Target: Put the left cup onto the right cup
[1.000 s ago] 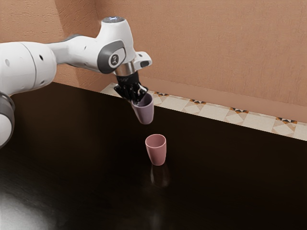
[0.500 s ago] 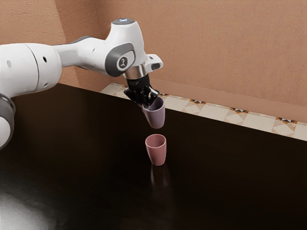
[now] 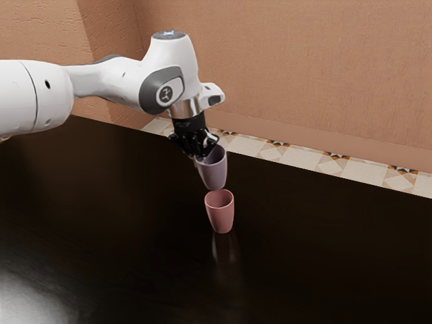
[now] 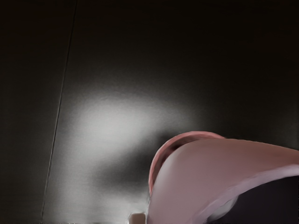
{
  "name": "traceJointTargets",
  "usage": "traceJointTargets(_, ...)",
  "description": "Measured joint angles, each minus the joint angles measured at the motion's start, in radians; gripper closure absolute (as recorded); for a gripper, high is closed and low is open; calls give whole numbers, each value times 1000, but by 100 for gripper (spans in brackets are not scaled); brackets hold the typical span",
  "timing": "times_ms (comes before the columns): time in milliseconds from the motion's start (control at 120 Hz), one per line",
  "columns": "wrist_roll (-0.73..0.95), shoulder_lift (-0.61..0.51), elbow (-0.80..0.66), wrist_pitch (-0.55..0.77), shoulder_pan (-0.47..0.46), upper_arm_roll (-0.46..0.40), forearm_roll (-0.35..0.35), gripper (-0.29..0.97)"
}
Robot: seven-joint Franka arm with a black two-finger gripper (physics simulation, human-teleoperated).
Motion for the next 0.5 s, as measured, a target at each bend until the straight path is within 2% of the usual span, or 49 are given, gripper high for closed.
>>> traceJointTargets(500,-59,-1,-16,15,-10,0,-16,79)
